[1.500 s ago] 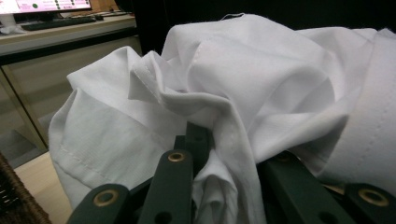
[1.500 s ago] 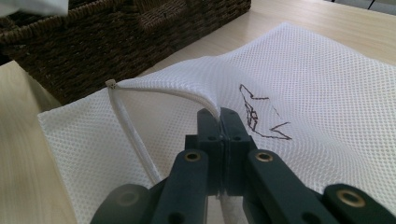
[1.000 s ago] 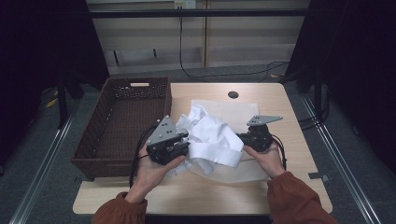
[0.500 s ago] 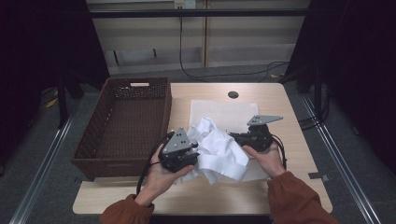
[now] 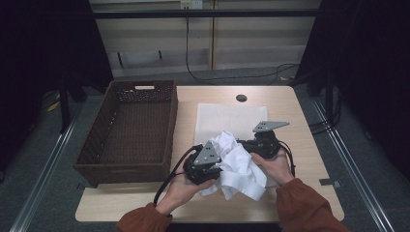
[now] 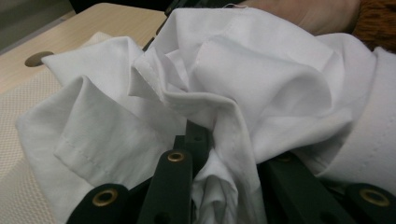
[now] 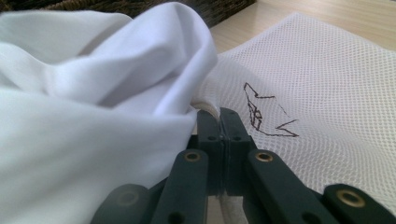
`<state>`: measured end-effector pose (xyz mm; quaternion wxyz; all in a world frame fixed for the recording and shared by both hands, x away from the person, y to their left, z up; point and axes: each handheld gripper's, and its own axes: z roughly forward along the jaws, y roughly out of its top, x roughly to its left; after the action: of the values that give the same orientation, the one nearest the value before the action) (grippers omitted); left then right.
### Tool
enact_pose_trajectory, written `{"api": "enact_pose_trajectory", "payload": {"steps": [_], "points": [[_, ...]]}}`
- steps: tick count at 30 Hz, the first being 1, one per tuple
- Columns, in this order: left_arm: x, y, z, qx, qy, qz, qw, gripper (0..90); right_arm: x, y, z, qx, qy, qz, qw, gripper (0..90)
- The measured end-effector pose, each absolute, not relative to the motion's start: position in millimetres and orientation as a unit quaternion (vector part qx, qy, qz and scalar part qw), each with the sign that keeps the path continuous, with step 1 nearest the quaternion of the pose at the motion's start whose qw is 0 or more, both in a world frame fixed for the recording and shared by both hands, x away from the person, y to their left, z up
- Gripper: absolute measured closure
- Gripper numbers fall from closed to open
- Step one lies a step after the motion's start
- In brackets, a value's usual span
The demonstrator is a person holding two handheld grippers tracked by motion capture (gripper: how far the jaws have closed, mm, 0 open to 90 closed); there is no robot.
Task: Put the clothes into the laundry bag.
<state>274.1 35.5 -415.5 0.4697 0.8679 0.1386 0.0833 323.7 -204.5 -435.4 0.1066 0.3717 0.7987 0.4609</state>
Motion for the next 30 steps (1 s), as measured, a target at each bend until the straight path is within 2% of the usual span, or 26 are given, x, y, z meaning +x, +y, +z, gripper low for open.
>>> {"api": "enact_pose_trajectory", "payload": {"steps": [23,30], "points": [[289,16,-488,0.904,0.135,0.054,0.402,79.0,323,-202,-436,0.366,0.803,0.46,0.101,88.5],[293,15,-497,0.91,0.136,0.038,0.389,79.0,322,-207,-429,0.37,0.791,0.476,0.107,88.5]]}}
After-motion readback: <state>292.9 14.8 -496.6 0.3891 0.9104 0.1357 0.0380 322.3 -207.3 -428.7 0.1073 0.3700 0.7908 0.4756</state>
